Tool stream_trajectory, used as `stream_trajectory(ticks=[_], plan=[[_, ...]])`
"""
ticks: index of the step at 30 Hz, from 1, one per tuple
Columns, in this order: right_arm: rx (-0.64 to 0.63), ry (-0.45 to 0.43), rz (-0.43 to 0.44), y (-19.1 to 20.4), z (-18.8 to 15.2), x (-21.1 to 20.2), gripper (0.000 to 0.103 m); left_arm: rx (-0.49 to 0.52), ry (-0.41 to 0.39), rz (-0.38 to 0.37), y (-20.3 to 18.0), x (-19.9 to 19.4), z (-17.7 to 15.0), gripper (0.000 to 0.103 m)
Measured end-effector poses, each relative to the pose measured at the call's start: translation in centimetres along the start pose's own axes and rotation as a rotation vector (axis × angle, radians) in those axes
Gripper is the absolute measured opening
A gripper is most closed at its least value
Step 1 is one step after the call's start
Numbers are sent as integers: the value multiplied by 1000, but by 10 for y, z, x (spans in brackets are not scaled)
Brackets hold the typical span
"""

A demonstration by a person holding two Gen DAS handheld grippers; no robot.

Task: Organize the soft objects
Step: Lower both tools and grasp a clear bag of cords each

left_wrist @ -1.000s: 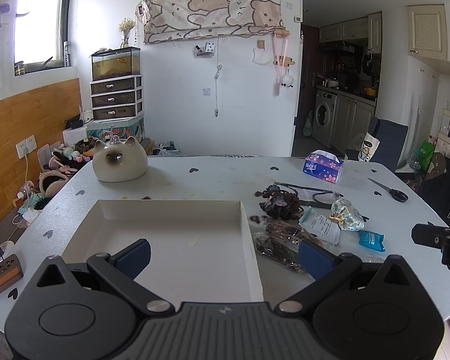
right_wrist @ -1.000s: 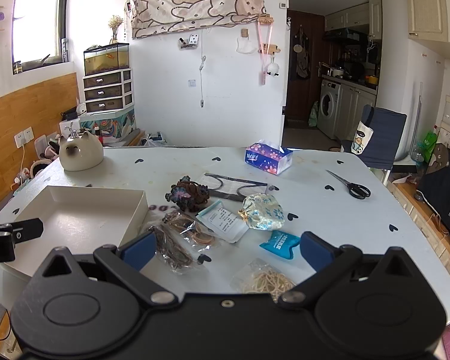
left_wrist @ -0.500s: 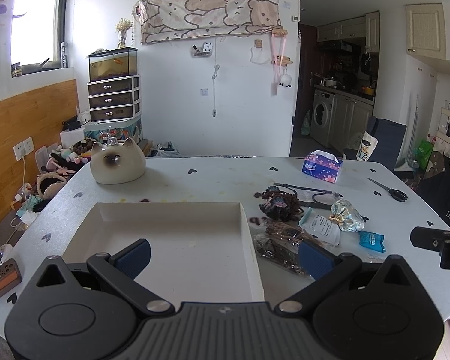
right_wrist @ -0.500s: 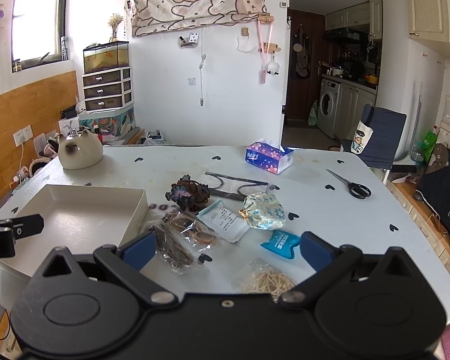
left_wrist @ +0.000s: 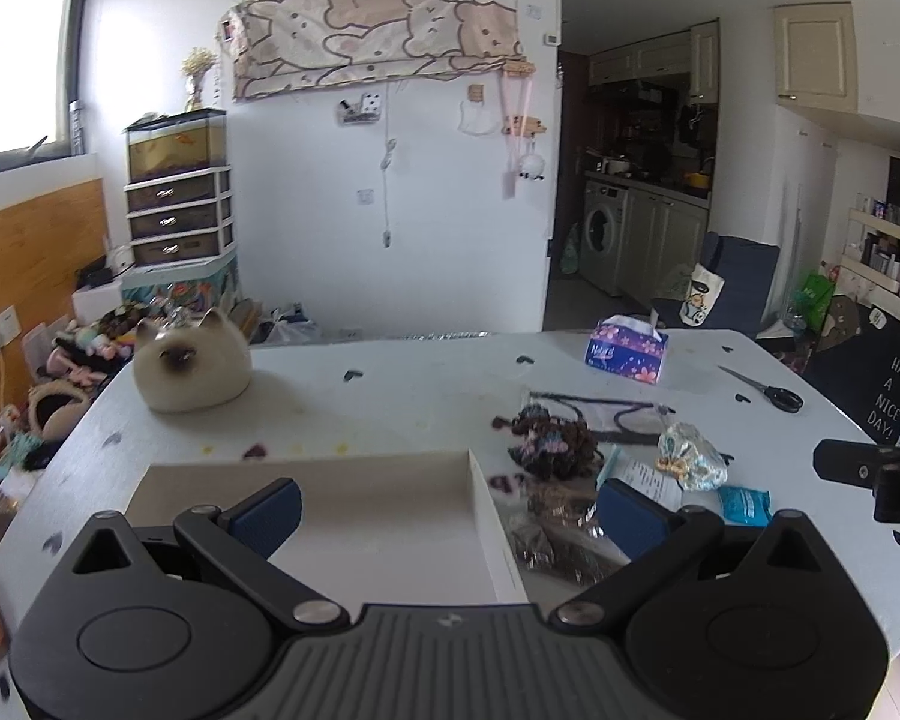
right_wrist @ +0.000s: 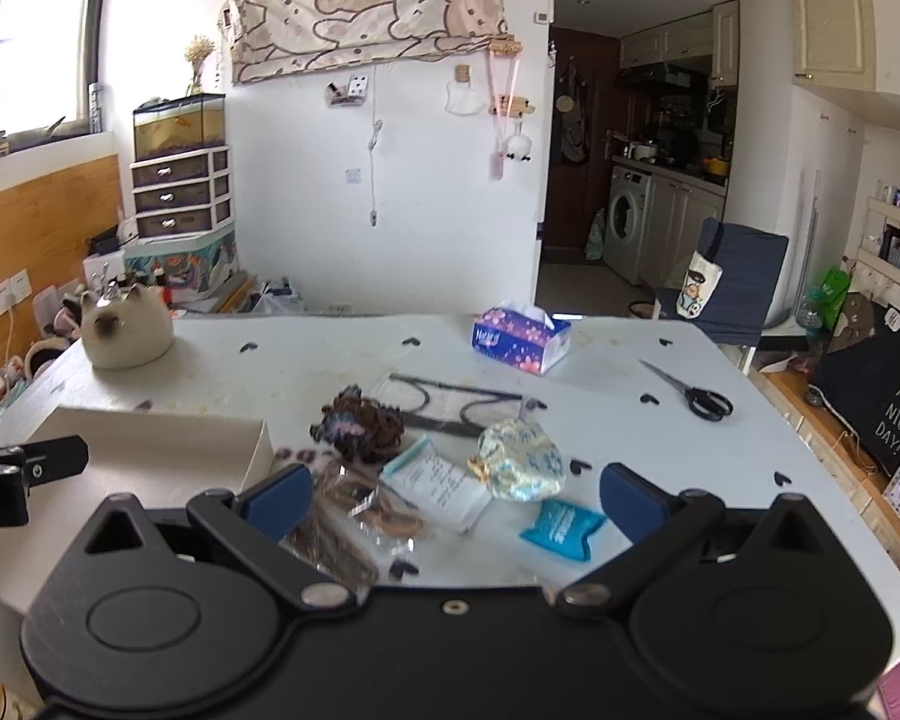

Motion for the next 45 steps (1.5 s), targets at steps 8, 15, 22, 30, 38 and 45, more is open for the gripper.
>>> stream_trajectory(ticks=[8, 15, 22, 30, 38, 45], plan=[[13, -57, -63, 19, 39, 31, 103, 56, -43, -96, 13, 46, 41, 103], [9, -94, -116, 24, 64, 56, 103, -2, -15, -154, 10, 90, 77, 103], [-76, -112, -53, -2, 79, 81, 100, -156, 88, -263, -18, 117, 79, 101], [-117, -2, 161, -43, 70, 125, 70, -395, 331, -225, -56, 148, 37, 81], [-187, 143, 398, -47, 38, 161, 44, -522, 505, -118, -88, 163, -13, 66], [-188, 327, 579, -33, 4, 186, 26, -584, 596, -38, -96, 172, -44, 56]])
Point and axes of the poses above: each gripper's, at about its wrist camera, not at the fingertips, and x roughly the way its jaws point, y to its left, z to its top, the point moved 5 cm from there along x, roughly the way its jaws point, and after that the axes turned 2 degrees about x, right-handed, at the moved point
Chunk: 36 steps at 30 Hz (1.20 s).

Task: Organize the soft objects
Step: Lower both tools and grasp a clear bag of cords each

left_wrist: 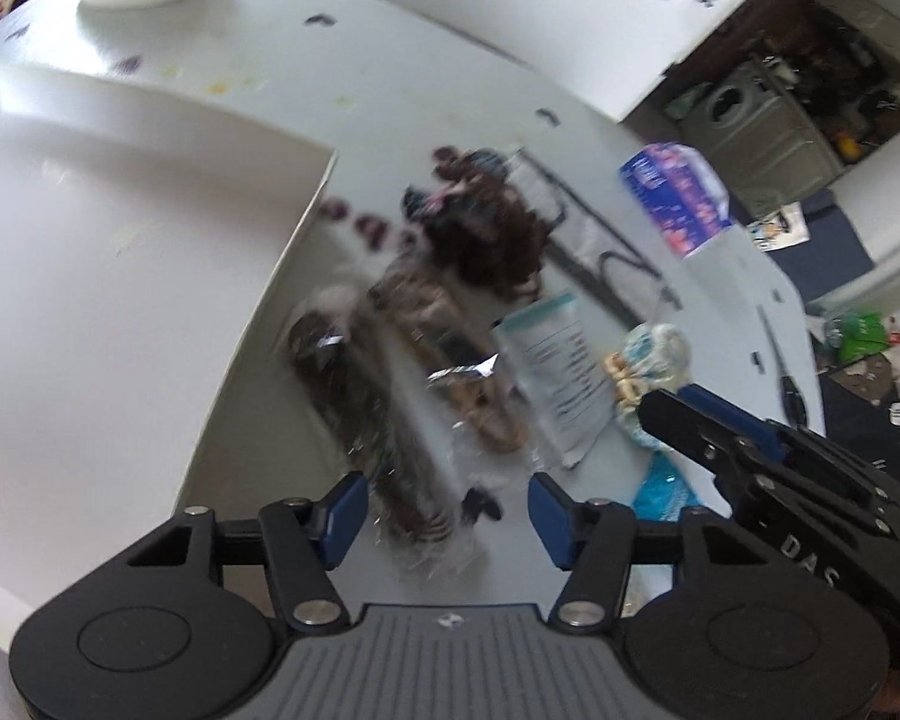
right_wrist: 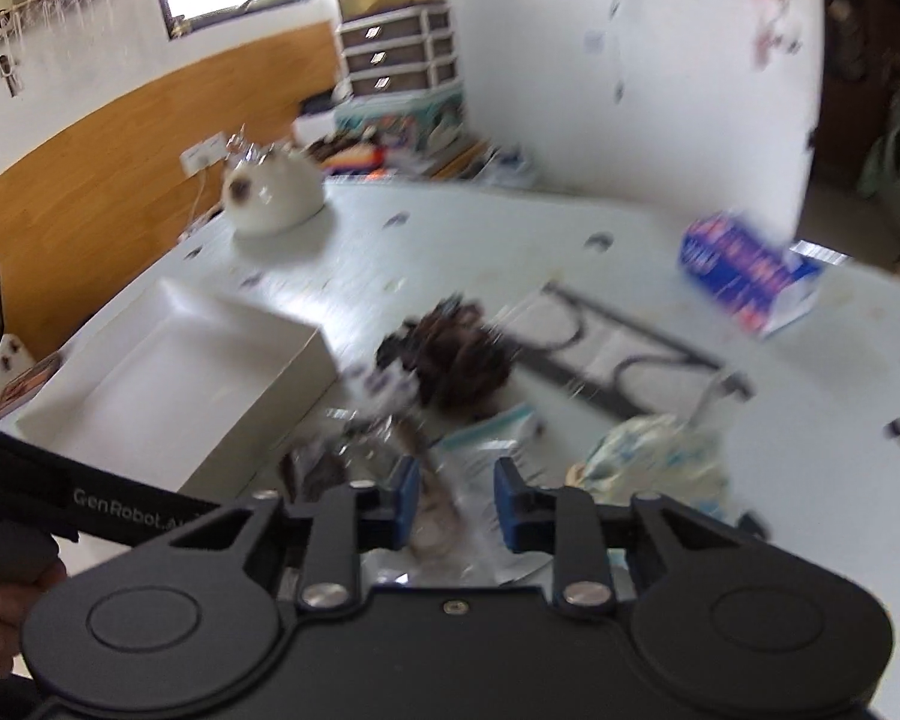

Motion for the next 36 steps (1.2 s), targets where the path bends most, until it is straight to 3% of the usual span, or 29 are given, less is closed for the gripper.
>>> stream_trajectory(ticks=[6, 17, 24, 30, 36], plan=[[-15, 84, 71, 5, 2, 40, 23, -70, -16, 17, 11, 6, 0, 52], [-62, 192, 161, 5, -7, 90, 30, -142, -34, 47, 17, 19, 14, 52], [-67, 194, 132, 0, -23, 80, 27, -74, -3, 119, 9, 36, 16, 48], [6, 233, 105, -2, -43, 57, 27, -18, -1, 166, 5, 42, 15, 45], [69, 259, 89, 0, -60, 38, 27, 120, 13, 218, -5, 43, 9, 37]])
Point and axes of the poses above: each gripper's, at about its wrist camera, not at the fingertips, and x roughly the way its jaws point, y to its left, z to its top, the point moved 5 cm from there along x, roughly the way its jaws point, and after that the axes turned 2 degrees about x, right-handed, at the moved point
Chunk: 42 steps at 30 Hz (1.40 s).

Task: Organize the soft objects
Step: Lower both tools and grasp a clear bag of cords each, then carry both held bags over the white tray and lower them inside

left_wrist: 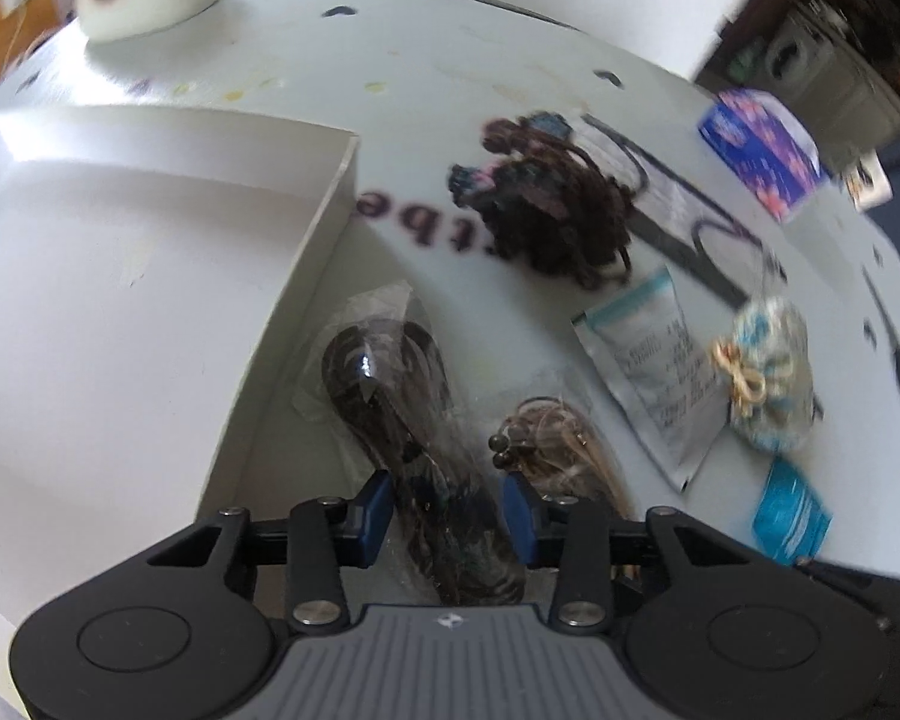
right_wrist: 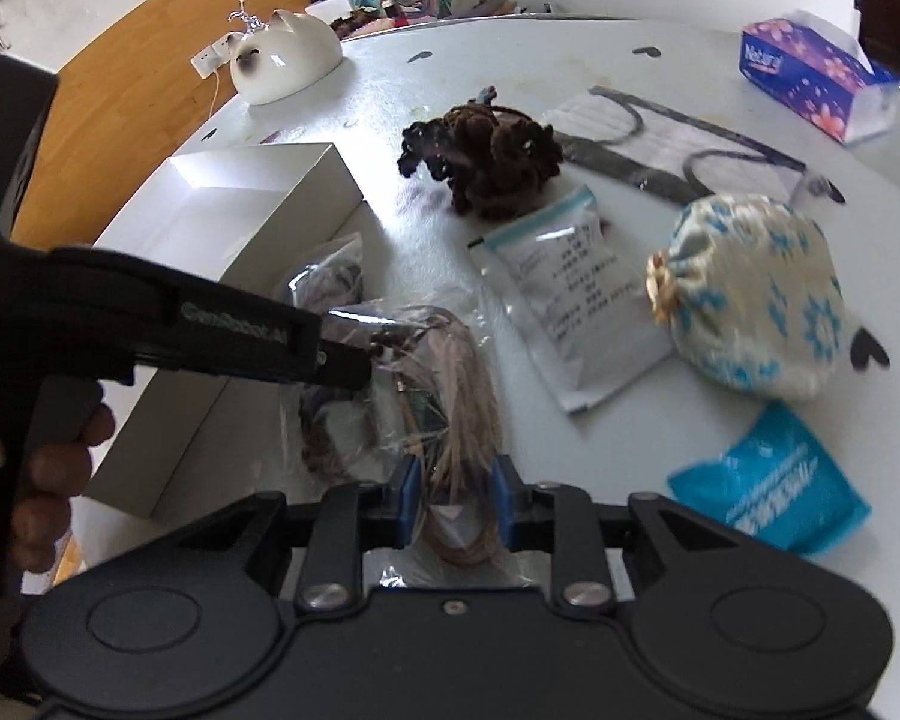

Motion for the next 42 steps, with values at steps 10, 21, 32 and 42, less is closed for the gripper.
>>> stream_trajectory(ticks=[10, 21, 32, 42], plan=[[-145, -11, -38, 10, 15, -3, 44, 196, 45, 4, 8, -8, -18, 30], [-136, 45, -66, 17, 19, 14, 28, 131, 75, -63, 19, -11, -24, 47], [24, -19, -105, 14, 7, -3, 16, 91, 2, -65, 16, -14, -12, 17], [107, -151, -122, 19, 17, -36, 15, 153, -104, -170, 8, -52, -5, 15]])
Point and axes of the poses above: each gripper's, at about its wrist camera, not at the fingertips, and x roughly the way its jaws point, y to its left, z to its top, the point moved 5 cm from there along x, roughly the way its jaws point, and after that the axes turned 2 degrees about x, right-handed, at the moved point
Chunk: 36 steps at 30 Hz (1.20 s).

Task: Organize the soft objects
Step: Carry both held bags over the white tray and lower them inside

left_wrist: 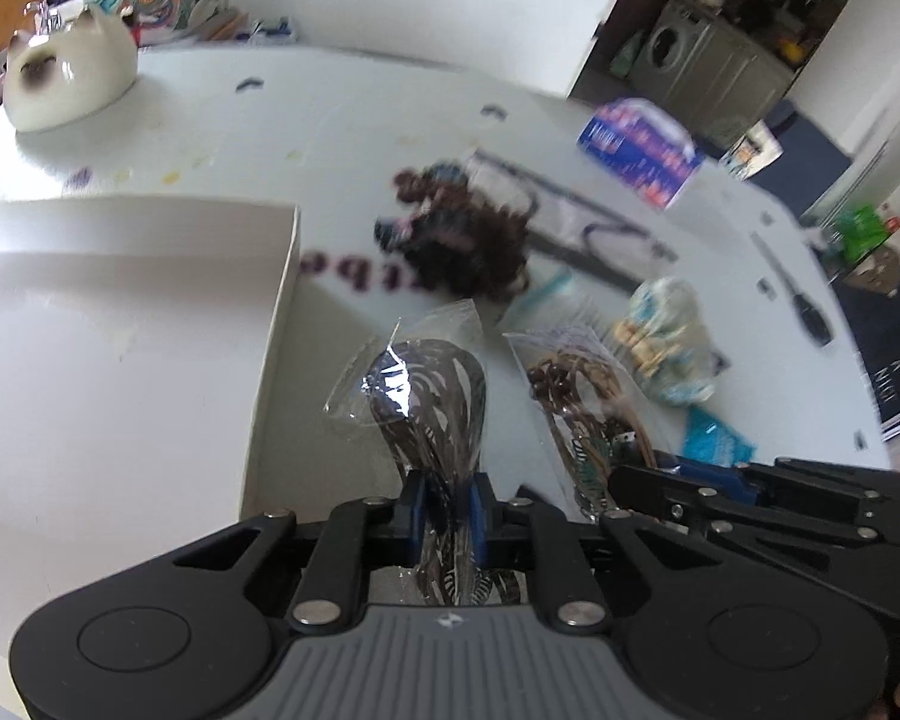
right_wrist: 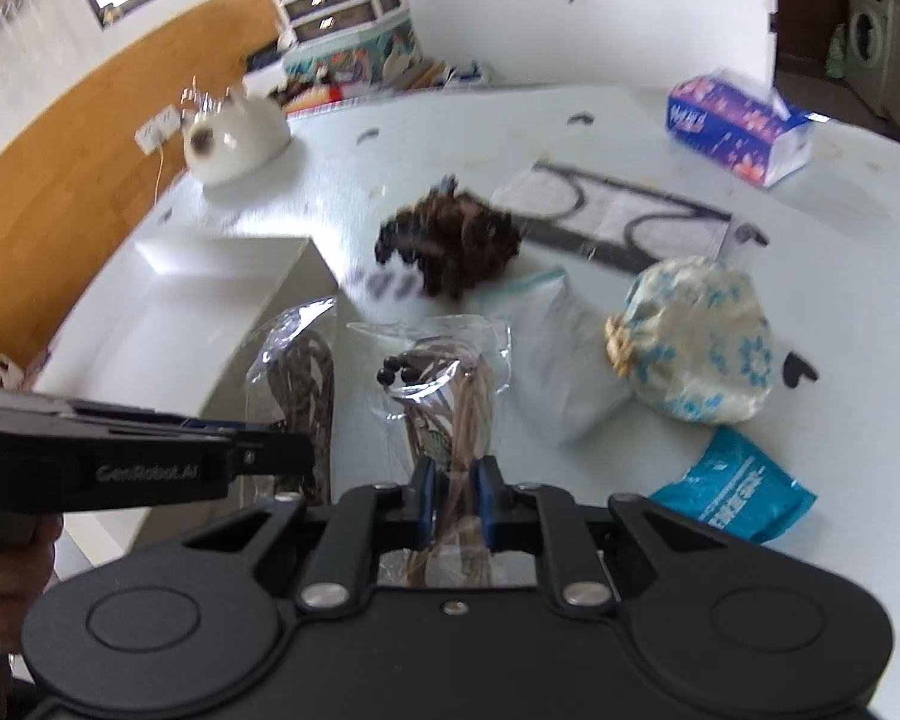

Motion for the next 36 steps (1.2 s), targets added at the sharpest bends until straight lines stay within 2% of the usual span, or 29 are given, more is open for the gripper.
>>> stream_trajectory(ticks=[6, 11, 16, 24, 36], plan=[[56, -102, -12, 10, 20, -24, 15, 2, -96, -61, 8, -34, 20, 15], [101, -165, -29, 30, 36, -31, 15, 31, -116, -73, 35, -49, 32, 15], [150, -192, -51, 63, 46, -21, 15, 56, -102, -71, 81, -56, 42, 15], [205, -185, -87, 134, 53, 16, 15, 122, -75, -80, 163, -60, 62, 15], [272, -142, -89, 221, 60, 87, 15, 184, 29, -21, 269, -40, 76, 16]])
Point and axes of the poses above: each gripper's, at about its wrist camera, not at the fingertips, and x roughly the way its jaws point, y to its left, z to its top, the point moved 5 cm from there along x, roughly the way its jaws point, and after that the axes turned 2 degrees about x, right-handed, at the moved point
